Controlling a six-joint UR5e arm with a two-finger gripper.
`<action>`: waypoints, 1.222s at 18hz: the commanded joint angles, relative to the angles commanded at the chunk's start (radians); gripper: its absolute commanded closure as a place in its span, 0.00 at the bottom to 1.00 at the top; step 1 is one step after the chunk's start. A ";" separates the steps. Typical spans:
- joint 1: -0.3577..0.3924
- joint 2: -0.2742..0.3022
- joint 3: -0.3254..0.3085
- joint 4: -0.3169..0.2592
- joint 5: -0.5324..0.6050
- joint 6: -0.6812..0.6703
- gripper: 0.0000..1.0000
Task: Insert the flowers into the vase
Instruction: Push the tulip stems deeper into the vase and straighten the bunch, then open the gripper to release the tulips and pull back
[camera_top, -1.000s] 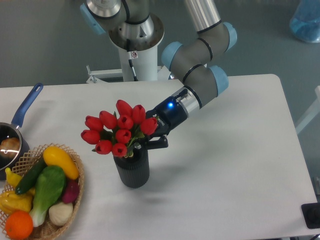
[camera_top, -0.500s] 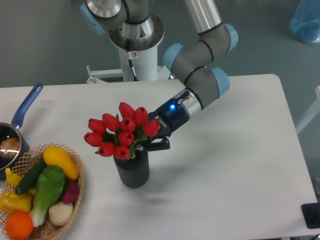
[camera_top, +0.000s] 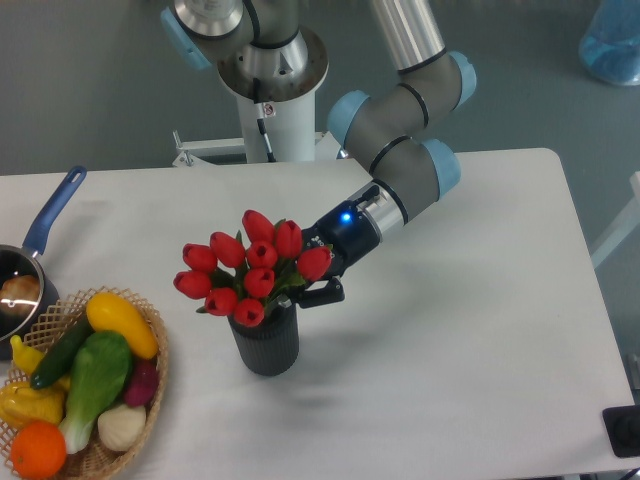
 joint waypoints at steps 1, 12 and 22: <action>0.000 0.000 0.002 0.000 0.000 0.005 0.52; 0.000 0.000 0.006 0.003 0.000 0.006 0.24; 0.017 0.003 0.008 0.000 0.011 0.003 0.01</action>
